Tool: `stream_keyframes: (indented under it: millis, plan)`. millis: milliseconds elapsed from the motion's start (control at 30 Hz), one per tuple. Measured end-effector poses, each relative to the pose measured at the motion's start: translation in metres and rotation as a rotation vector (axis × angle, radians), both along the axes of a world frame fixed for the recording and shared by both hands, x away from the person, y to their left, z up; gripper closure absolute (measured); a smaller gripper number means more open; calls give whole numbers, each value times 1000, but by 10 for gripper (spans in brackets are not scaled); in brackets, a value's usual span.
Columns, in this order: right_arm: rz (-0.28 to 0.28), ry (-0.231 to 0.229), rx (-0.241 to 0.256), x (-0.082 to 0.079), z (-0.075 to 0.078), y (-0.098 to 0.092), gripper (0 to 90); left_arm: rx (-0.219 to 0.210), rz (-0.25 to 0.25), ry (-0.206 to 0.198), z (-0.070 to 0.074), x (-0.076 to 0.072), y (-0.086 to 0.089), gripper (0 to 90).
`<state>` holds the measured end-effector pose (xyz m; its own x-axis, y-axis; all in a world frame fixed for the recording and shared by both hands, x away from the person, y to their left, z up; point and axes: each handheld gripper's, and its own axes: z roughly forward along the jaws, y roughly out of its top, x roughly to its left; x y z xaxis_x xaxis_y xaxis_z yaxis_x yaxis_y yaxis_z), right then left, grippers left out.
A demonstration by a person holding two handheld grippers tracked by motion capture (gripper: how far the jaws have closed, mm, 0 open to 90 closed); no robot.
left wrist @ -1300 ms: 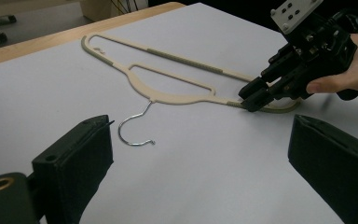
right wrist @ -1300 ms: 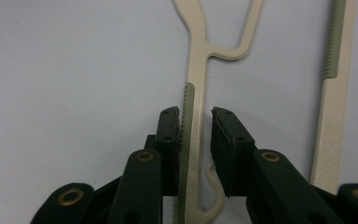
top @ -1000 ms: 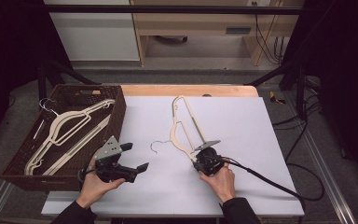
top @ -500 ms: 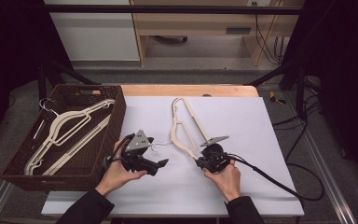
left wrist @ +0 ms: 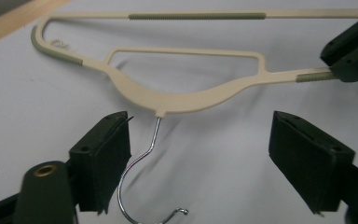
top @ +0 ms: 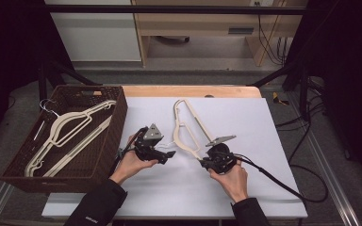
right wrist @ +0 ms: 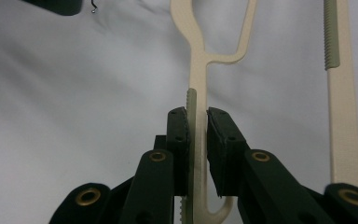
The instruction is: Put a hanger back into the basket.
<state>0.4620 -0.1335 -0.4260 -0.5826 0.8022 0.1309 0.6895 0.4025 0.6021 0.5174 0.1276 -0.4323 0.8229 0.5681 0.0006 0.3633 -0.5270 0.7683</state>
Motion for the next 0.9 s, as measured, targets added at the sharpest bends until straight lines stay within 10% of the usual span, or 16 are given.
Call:
stream_keyframes:
  millis: [333,467,900]
  plan:
    - [8,3,-8,-1,0,0,795,18,11,79,-32,30,-2,467]
    - [10,0,-11,-1,1,-1,796,74,-17,64,-40,33,-4,589]
    - [30,3,-13,-2,2,-2,796,69,-85,31,-38,32,-3,868]
